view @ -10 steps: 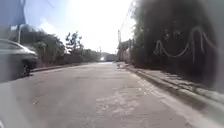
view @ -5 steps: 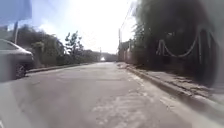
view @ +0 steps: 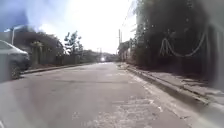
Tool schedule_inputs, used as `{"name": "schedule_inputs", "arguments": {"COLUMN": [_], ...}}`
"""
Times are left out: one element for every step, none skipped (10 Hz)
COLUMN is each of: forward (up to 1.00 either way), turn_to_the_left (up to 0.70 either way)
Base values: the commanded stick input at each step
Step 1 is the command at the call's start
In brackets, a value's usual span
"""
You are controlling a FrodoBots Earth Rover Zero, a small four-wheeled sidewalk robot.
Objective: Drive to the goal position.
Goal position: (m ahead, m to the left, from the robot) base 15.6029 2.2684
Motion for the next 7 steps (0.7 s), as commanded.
{"name": "schedule_inputs", "arguments": {"forward": [0.70,0.70,0.70,0.70,0.70,0.70,0.70], "turn_to_the_left": [0.00,0.00,0.00,0.00,0.00,0.00,0.00]}}
